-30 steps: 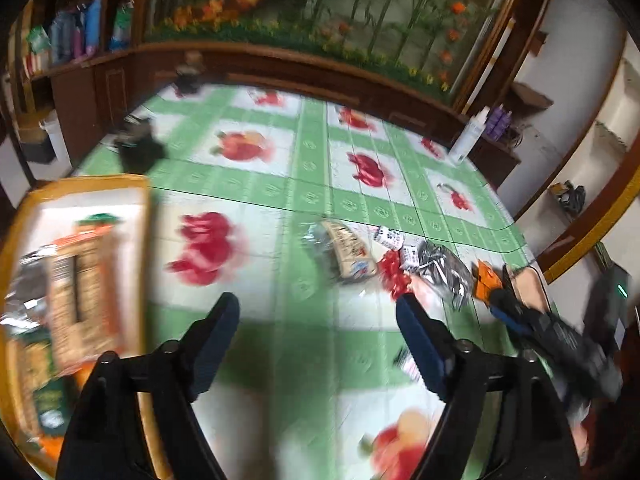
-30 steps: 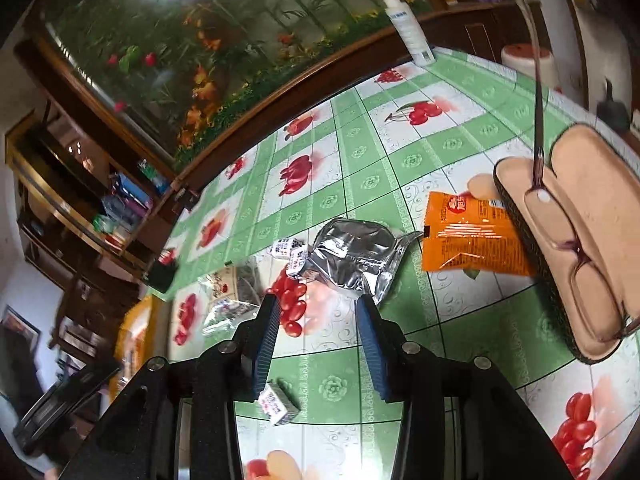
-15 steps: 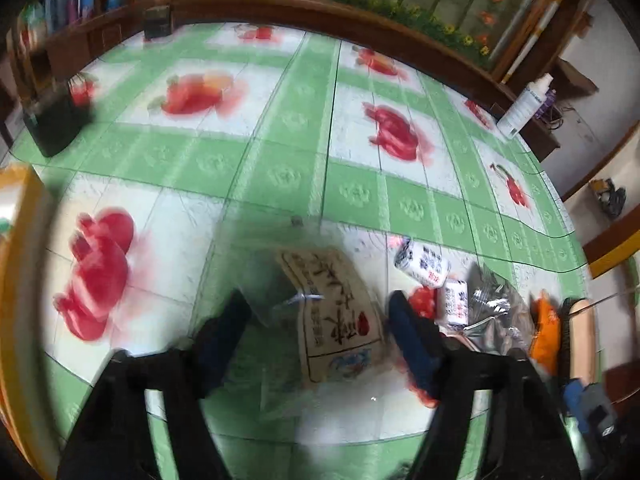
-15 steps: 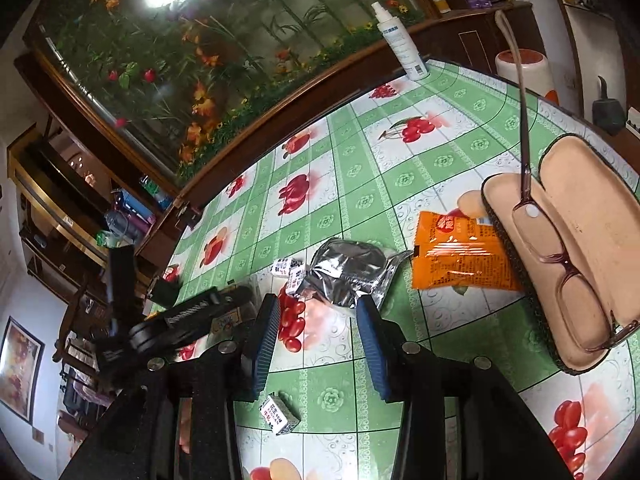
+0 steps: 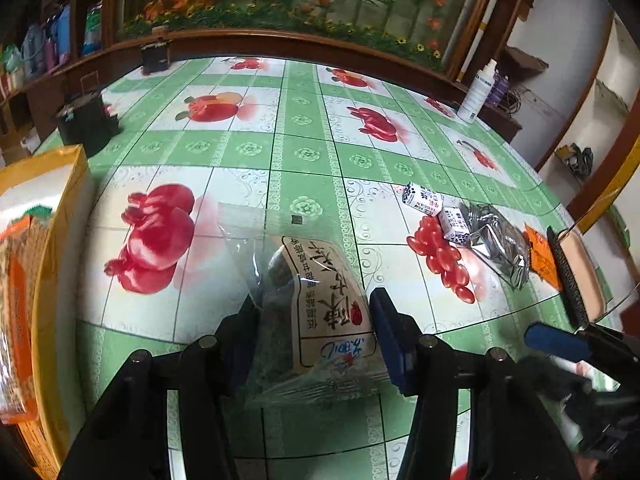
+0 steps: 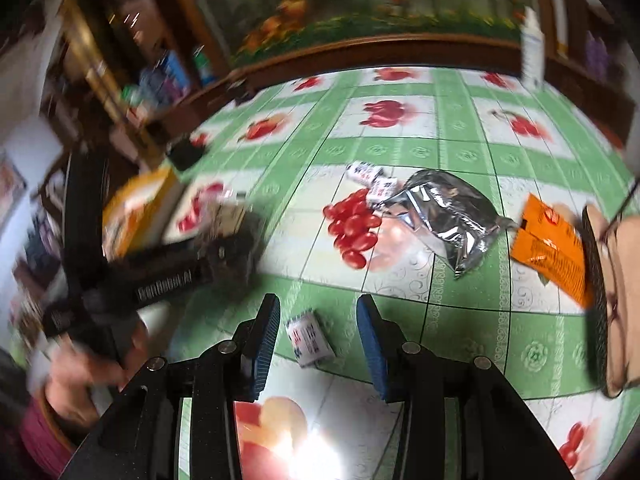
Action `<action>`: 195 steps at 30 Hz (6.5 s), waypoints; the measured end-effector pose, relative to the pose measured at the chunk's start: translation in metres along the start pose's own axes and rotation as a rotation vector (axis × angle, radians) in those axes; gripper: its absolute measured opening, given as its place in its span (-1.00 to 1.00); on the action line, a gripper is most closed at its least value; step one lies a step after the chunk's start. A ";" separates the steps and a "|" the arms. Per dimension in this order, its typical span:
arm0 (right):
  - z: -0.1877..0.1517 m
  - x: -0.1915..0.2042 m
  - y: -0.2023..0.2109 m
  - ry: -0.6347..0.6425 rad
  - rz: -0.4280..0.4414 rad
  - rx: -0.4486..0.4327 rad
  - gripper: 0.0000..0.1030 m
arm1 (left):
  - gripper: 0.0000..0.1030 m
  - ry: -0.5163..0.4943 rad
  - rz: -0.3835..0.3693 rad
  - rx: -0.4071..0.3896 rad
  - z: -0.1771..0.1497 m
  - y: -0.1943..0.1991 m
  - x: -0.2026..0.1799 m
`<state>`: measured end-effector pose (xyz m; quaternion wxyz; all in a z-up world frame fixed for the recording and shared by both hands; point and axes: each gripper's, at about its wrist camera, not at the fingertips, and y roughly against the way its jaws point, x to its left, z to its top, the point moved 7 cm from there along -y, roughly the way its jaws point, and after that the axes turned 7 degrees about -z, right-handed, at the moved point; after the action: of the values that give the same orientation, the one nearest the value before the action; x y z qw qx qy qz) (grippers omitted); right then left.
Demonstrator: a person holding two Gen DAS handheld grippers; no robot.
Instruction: Organize snacks
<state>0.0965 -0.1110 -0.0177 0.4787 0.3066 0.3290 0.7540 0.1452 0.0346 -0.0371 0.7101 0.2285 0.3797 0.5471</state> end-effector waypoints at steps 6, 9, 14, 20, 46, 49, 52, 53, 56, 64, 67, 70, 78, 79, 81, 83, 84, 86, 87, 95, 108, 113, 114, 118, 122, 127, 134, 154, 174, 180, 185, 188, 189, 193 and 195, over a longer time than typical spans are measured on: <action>-0.012 0.007 -0.019 0.066 -0.044 0.049 -0.17 | 0.04 -0.031 0.016 0.000 0.000 -0.002 -0.003; -0.014 0.014 -0.020 0.097 -0.043 0.047 -0.54 | 0.04 -0.020 0.005 0.002 0.001 -0.002 -0.001; -0.017 0.024 -0.023 0.142 -0.083 0.034 -0.56 | 0.03 -0.035 0.018 -0.007 0.002 -0.002 -0.001; -0.003 0.011 -0.018 -0.015 -0.073 -0.012 -0.56 | 0.02 -0.050 0.029 -0.019 0.003 -0.001 -0.004; 0.016 -0.026 0.008 -0.232 -0.065 -0.125 -0.56 | -0.23 -0.156 0.060 -0.164 0.017 0.032 -0.028; 0.016 -0.028 0.010 -0.245 -0.056 -0.129 -0.56 | 0.35 -0.056 0.013 -0.148 0.020 0.035 -0.009; 0.016 -0.028 0.014 -0.250 -0.053 -0.141 -0.56 | 0.40 0.009 -0.022 -0.142 0.021 0.033 0.000; 0.016 -0.028 0.014 -0.252 -0.051 -0.140 -0.56 | 0.40 0.010 -0.023 -0.126 0.020 0.029 0.000; 0.016 -0.029 0.014 -0.256 -0.045 -0.139 -0.56 | 0.55 -0.028 -0.003 -0.075 0.013 0.015 -0.006; 0.015 -0.020 0.014 -0.229 -0.033 -0.135 -0.56 | 0.24 -0.064 0.023 -0.014 0.004 -0.012 -0.014; 0.015 -0.018 0.012 -0.218 -0.037 -0.134 -0.56 | 0.19 -0.064 0.017 -0.015 0.003 -0.011 -0.014; 0.014 -0.018 0.010 -0.219 -0.040 -0.130 -0.56 | 0.15 -0.082 0.035 -0.037 0.003 -0.006 -0.018; 0.015 -0.023 0.008 -0.225 -0.070 -0.131 -0.56 | -0.01 -0.239 0.116 -0.189 0.009 0.028 -0.047; 0.015 -0.023 0.008 -0.227 -0.069 -0.128 -0.56 | -0.24 -0.258 0.135 -0.207 0.010 0.031 -0.049; 0.014 -0.022 0.008 -0.222 -0.074 -0.127 -0.55 | -0.34 -0.281 0.141 -0.220 0.010 0.034 -0.055; 0.014 -0.022 0.008 -0.216 -0.082 -0.131 -0.56 | -0.49 -0.301 0.144 -0.220 0.011 0.034 -0.059; 0.014 -0.022 0.008 -0.216 -0.084 -0.131 -0.56 | -0.49 -0.310 0.148 -0.215 0.010 0.033 -0.061; 0.013 -0.023 0.007 -0.218 -0.083 -0.125 -0.56 | -0.49 -0.310 0.155 -0.197 0.008 0.030 -0.059; 0.013 -0.023 0.006 -0.219 -0.084 -0.122 -0.56 | -0.49 -0.305 0.152 -0.185 0.008 0.027 -0.058; 0.014 -0.026 0.009 -0.234 -0.076 -0.127 -0.56 | 0.55 -0.191 0.103 -0.144 0.010 0.021 -0.039; 0.015 -0.022 0.011 -0.230 -0.054 -0.132 -0.56 | 0.38 -0.124 0.031 0.016 -0.002 -0.018 -0.031; 0.014 -0.020 0.010 -0.226 -0.054 -0.127 -0.55 | 0.20 -0.140 0.069 0.012 -0.003 -0.017 -0.030; 0.014 -0.020 0.009 -0.223 -0.055 -0.126 -0.55 | 0.18 -0.143 0.073 0.011 -0.003 -0.017 -0.031; 0.013 -0.018 0.008 -0.218 -0.057 -0.124 -0.55 | 0.13 -0.182 0.094 0.003 -0.007 -0.013 -0.038; 0.013 -0.019 0.008 -0.225 -0.059 -0.126 -0.55 | 0.12 -0.212 0.124 -0.038 -0.007 -0.004 -0.044; 0.013 -0.018 0.008 -0.221 -0.063 -0.125 -0.55 | 0.13 -0.251 0.192 -0.129 0.000 0.012 -0.047; 0.013 -0.018 0.008 -0.216 -0.067 -0.125 -0.55 | -0.93 -0.283 0.236 -0.213 0.009 0.030 -0.053; 0.013 -0.018 0.009 -0.219 -0.065 -0.125 -0.55 | 0.63 -0.059 0.091 -0.015 0.003 -0.011 -0.012; 0.013 -0.016 0.010 -0.219 -0.056 -0.129 -0.55 | -0.04 -0.090 -0.020 0.008 -0.005 -0.004 -0.036; 0.013 -0.016 0.010 -0.222 -0.056 -0.130 -0.55 | 0.11 -0.092 -0.019 0.058 -0.009 -0.002 -0.034; 0.014 -0.021 0.010 -0.237 -0.056 -0.130 -0.56 | 0.44 -0.115 -0.002 0.069 -0.015 0.015 -0.041; 0.014 -0.023 0.013 -0.246 -0.050 -0.136 -0.56 | 0.59 -0.128 0.017 0.097 -0.023 0.014 -0.043; 0.014 -0.023 0.014 -0.246 -0.049 -0.138 -0.56 | 0.59 -0.125 0.037 0.119 -0.028 0.011 -0.041; 0.015 -0.021 0.016 -0.242 -0.042 -0.142 -0.56 | 0.47 -0.116 0.029 0.147 -0.037 0.005 -0.042; 0.015 -0.019 0.016 -0.236 -0.038 -0.141 -0.55 | 0.20 -0.142 0.040 0.125 -0.037 0.005 -0.045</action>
<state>0.1063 -0.1305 0.0010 0.5488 0.3524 0.2225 0.7247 0.1083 -0.0100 -0.0427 0.7084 0.3182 0.3574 0.5188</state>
